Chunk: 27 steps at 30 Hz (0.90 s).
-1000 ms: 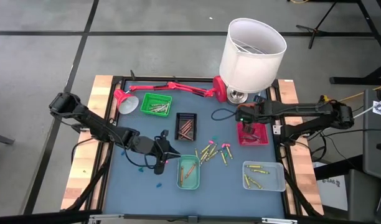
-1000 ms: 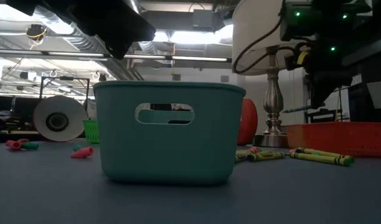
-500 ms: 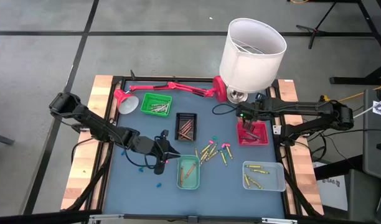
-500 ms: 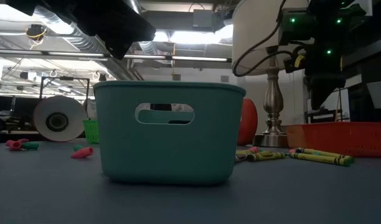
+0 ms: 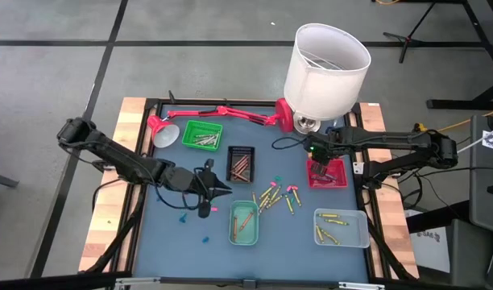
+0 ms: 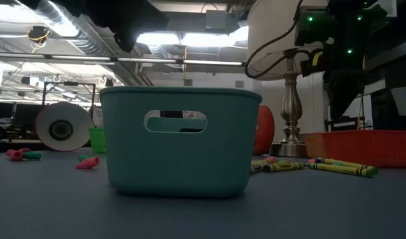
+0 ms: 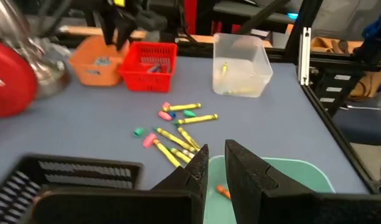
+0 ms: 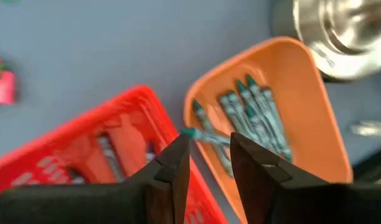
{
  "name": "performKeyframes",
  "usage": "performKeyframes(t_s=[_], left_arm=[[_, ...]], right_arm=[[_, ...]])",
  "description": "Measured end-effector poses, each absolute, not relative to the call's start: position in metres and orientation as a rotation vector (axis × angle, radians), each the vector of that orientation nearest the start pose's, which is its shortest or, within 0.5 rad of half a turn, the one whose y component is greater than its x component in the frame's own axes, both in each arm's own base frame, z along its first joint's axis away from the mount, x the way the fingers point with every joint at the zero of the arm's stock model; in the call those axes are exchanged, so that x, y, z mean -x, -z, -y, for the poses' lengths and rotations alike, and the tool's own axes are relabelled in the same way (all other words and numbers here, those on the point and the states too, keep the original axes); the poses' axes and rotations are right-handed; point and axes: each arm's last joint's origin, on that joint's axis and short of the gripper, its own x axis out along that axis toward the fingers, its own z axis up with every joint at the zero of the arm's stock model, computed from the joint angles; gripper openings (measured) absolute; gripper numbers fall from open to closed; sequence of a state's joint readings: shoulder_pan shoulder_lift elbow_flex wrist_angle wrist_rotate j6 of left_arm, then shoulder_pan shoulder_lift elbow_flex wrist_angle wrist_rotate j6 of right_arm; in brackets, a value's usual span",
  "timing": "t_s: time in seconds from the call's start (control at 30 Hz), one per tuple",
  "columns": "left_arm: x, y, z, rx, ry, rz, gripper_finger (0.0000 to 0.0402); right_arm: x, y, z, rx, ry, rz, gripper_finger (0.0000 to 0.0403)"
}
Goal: Sort crayons
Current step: Put the brown crayon into the black bin
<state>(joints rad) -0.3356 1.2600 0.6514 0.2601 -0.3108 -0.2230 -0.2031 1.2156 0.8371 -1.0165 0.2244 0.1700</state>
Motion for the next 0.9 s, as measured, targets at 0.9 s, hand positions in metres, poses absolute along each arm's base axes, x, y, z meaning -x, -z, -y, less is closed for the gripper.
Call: performKeyframes(t_s=[0.9], left_arm=[[-0.230,-0.222,0.052,0.552,-0.162,-0.607,0.0058]], right_arm=[[-0.205,-0.225,0.045,-0.214,0.361,-1.214,0.0115]])
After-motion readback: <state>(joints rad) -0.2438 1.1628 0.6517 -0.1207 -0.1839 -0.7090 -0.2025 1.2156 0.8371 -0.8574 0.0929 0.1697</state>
